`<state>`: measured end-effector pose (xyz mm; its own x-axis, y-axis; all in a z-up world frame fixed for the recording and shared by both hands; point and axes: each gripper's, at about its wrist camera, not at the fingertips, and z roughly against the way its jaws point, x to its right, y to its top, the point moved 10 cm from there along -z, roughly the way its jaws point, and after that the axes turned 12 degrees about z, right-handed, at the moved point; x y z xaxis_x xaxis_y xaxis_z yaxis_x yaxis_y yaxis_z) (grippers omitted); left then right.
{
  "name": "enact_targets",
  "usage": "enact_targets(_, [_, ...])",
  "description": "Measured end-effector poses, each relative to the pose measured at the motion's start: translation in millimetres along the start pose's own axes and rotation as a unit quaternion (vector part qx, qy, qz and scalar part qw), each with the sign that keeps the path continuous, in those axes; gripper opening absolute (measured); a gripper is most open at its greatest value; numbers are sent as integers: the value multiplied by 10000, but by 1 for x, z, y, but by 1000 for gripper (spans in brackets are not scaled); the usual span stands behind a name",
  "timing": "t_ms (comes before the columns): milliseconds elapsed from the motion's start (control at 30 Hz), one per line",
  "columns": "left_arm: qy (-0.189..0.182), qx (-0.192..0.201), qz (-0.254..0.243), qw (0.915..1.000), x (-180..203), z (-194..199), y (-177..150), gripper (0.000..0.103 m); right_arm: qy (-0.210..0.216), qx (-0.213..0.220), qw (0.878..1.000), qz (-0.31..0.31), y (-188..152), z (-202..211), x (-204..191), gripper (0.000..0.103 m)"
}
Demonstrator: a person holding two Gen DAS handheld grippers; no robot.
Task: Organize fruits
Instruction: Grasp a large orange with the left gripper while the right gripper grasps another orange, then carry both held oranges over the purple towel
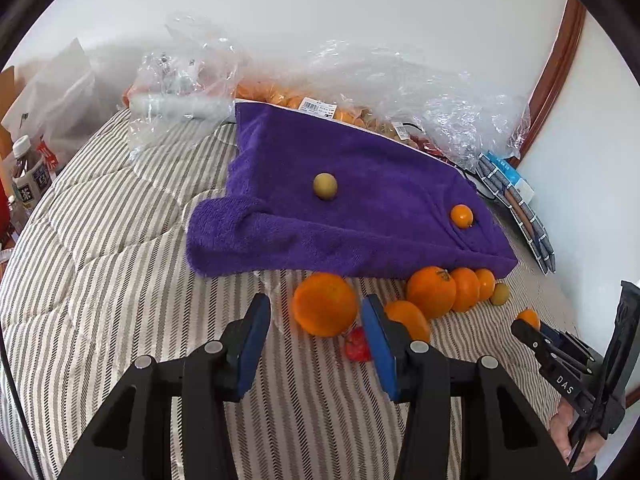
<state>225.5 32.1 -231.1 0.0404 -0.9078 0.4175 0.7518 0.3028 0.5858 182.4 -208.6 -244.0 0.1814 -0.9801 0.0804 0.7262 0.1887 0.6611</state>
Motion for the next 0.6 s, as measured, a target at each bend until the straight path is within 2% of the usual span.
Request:
enact_targets(100, [265, -214, 49, 9994, 1, -14, -1, 46, 39, 28, 9999, -149, -4, 1, 9, 31])
enact_targets(267, [357, -513, 183, 9979, 1, -30, -5, 48, 195, 42, 9994, -281, -6, -2, 11, 31])
enact_targets(467, [572, -659, 10, 9962, 4, -42, -7, 48, 224, 20, 9991, -356, -7, -4, 11, 31])
enact_targets(600, [591, -491, -55, 9970, 4, -42, -6, 45, 219, 15, 9989, -416, -9, -3, 14, 31])
